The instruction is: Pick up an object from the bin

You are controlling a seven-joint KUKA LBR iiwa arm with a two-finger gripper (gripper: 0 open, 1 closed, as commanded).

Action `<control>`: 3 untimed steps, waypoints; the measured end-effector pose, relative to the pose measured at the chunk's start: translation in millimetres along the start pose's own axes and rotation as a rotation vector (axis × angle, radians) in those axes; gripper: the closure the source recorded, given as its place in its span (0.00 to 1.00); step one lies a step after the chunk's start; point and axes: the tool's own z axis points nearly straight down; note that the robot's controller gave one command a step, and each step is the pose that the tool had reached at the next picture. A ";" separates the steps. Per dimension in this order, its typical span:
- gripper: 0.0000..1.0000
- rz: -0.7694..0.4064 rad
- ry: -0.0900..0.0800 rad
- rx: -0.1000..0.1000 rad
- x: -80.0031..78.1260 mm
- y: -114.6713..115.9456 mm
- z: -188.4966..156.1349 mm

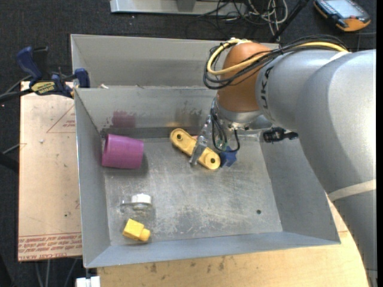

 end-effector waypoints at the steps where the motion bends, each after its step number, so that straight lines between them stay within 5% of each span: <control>1: 1.00 0.022 0.022 0.006 -0.4 -19.8 -118.6; 3: 1.00 0.000 0.022 0.006 -1.8 -21.2 -121.4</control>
Offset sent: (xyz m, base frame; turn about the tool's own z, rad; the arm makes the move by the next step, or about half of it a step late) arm 0.0000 0.0000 0.0000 0.0000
